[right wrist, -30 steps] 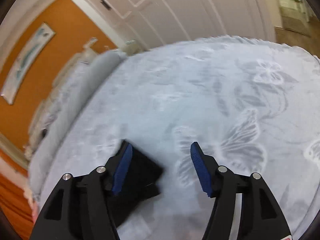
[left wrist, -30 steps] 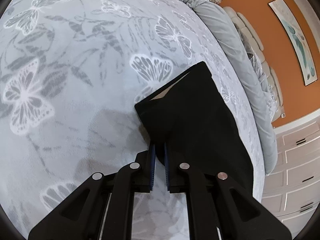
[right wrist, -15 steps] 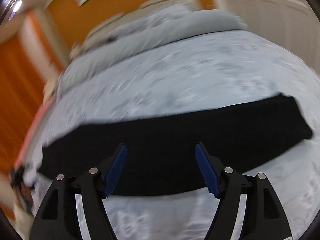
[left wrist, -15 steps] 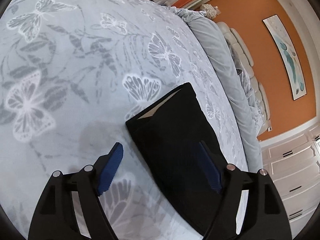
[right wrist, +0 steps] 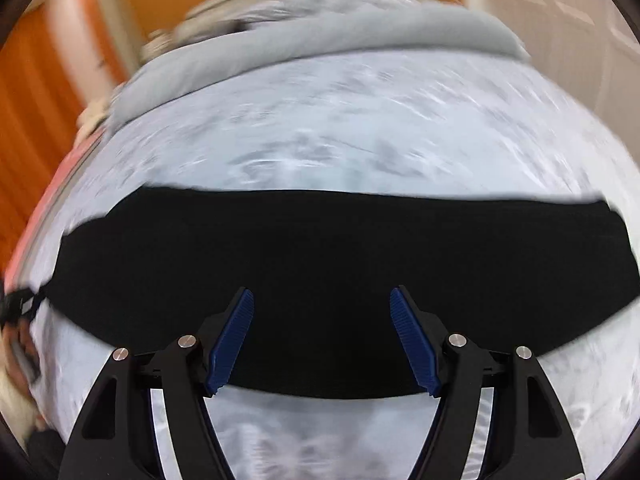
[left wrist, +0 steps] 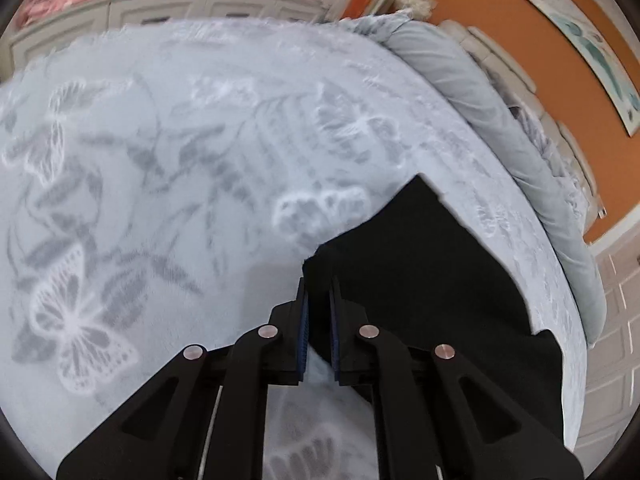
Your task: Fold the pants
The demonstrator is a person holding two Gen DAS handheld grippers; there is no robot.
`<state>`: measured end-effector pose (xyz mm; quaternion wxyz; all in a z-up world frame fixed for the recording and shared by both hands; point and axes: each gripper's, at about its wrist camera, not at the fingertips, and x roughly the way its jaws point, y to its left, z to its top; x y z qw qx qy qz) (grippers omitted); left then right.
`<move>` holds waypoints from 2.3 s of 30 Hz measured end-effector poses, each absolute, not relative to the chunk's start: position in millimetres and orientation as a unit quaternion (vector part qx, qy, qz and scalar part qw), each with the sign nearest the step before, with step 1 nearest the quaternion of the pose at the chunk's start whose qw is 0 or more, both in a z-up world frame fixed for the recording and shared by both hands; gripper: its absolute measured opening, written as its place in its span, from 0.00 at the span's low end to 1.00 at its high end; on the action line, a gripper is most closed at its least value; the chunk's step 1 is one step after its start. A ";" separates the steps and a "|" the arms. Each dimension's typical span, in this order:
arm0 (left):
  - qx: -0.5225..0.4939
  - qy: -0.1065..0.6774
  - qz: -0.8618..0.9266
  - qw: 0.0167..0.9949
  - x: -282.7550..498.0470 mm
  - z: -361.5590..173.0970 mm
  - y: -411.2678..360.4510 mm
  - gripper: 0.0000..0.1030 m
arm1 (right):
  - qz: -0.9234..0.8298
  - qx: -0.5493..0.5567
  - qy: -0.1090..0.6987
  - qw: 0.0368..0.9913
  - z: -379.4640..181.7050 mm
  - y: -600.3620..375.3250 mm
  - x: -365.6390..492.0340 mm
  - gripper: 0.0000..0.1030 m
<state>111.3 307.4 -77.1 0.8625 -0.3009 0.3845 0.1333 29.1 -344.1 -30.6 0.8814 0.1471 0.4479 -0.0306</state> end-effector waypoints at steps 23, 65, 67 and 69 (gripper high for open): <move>-0.136 0.324 -0.023 0.936 87.5 -20.4 41.0 0.75 | -0.223 0.178 0.401 0.871 -65.8 -608.6 -10.6 0.38; -0.082 0.329 0.002 0.941 94.5 -27.9 33.4 0.85 | -0.266 0.315 0.397 0.820 -79.3 -608.0 -34.4 0.14; -0.076 0.330 0.003 0.941 95.3 -28.8 32.1 0.85 | -0.261 0.315 0.385 0.827 -74.3 -609.3 -32.7 0.07; -0.073 0.329 0.005 0.942 94.2 -29.1 31.3 0.85 | -0.257 0.291 0.365 0.846 -56.9 -606.4 -32.0 0.06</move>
